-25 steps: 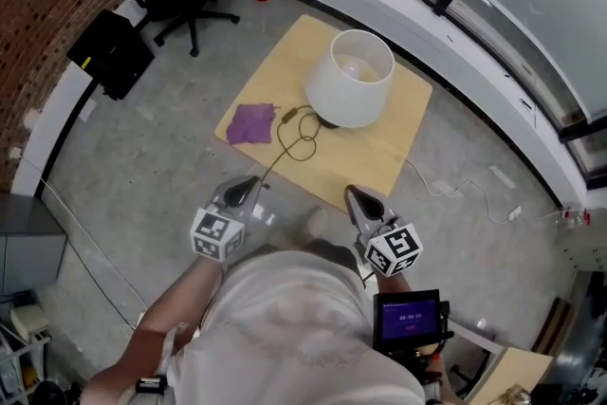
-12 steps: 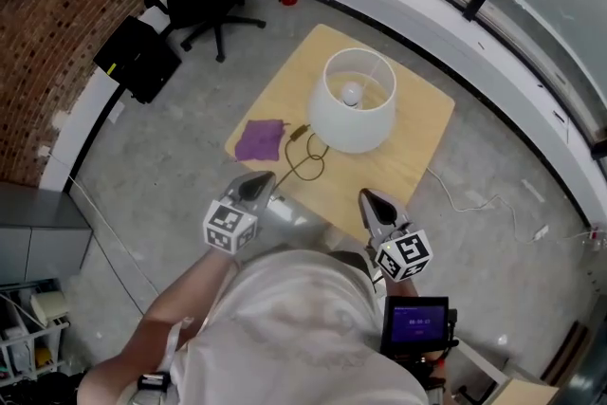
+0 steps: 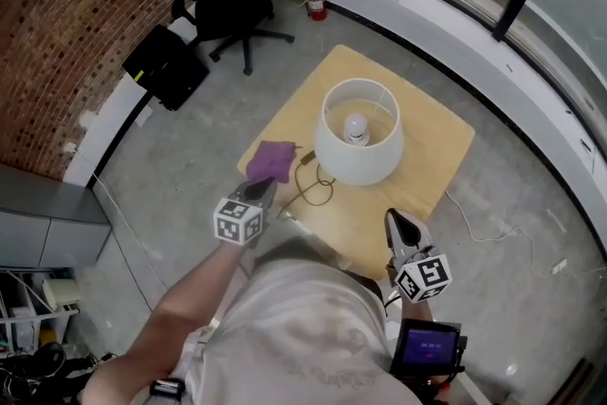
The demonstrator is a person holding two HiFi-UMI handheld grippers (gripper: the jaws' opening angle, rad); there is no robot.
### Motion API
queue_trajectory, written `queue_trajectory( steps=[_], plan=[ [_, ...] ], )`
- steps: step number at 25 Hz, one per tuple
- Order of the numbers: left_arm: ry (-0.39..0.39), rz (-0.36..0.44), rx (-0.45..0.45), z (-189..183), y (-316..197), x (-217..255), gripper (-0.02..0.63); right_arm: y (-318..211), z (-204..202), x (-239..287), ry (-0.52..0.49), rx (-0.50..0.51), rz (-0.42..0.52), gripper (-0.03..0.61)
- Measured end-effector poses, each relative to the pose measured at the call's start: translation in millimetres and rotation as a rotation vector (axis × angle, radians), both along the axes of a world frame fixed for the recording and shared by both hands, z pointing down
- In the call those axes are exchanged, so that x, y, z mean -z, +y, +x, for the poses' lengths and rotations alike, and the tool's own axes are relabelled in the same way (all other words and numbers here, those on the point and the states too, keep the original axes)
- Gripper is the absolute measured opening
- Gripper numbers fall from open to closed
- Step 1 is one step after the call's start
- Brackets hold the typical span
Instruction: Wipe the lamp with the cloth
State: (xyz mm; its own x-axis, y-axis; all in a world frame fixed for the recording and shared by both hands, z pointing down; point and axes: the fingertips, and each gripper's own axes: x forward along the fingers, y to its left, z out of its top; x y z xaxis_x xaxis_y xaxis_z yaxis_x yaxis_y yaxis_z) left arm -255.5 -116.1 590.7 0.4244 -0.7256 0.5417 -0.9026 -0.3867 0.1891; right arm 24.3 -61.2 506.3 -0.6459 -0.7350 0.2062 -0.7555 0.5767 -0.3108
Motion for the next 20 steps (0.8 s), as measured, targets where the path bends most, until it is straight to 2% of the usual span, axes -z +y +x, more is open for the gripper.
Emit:
queue_trajectory(
  steps=[6, 11, 15, 20],
  plan=[
    [-0.073, -0.119, 0.072, -28, -14, -42, 0.013, -3, 1, -1, 0.012, 0.011, -0.031, 0.014],
    [-0.136, -0.217, 0.100, -57, -31, -81, 0.110, 2, -5, -4, 0.034, -0.004, -0.061, 0.014],
    [-0.113, -0.297, 0.159, -76, -53, -107, 0.199, 4, -1, -7, 0.067, -0.045, -0.093, 0.014],
    [-0.150, -0.347, 0.123, -81, -65, -136, 0.264, 2, -2, 3, 0.117, -0.090, -0.114, 0.014]
  ],
)
